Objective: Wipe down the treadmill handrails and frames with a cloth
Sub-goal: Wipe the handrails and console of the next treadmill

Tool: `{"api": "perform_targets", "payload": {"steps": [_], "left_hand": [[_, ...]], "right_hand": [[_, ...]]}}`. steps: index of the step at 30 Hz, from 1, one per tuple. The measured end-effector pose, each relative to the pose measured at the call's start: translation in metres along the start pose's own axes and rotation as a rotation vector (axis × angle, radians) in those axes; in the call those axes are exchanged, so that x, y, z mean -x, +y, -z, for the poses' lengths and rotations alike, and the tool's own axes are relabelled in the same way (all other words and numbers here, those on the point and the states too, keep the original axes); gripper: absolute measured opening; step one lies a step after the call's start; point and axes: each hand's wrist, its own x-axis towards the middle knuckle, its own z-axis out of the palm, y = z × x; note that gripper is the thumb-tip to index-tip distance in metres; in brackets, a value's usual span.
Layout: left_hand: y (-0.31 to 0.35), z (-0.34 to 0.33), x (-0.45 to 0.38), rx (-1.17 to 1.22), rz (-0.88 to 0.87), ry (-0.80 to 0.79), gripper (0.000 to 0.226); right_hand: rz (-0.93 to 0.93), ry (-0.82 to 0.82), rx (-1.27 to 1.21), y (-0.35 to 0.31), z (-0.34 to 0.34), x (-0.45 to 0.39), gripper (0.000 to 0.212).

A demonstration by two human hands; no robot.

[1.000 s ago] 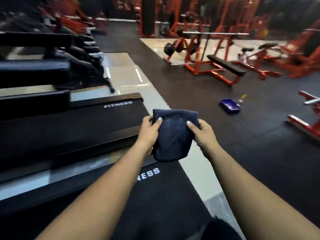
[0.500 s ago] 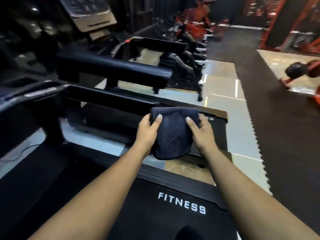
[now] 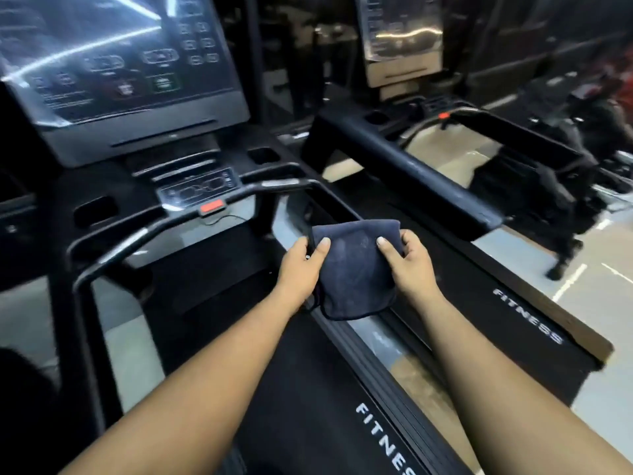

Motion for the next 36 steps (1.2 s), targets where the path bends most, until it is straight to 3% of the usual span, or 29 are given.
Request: {"api": "perform_targets", "payload": {"steps": [2, 6, 13, 24, 32, 36], "left_hand": [[-0.007, 0.040, 0.000, -0.052, 0.016, 0.097, 0.026], [-0.042, 0.119, -0.006, -0.078, 0.081, 0.281, 0.043], [-0.091, 0.229, -0.026, -0.029, 0.164, 0.466, 0.038], [-0.124, 0.326, -0.045, 0.119, 0.257, 0.648, 0.042], [-0.138, 0.366, -0.090, 0.167, 0.335, 0.867, 0.024], [-0.160, 0.390, -0.126, 0.128, 0.392, 0.961, 0.028]], "right_hand": [[0.027, -0.066, 0.000, -0.010, -0.040, -0.008, 0.010], [0.068, -0.187, 0.072, -0.024, -0.131, -0.021, 0.022], [0.169, -0.251, 0.115, -0.045, -0.278, -0.030, 0.035], [0.248, -0.504, 0.104, -0.067, -0.405, -0.049, 0.049], [0.700, -0.559, 0.229, -0.082, -0.485, -0.077, 0.051], [1.092, -0.699, 0.671, -0.063, -0.532, -0.086, 0.062]]}}
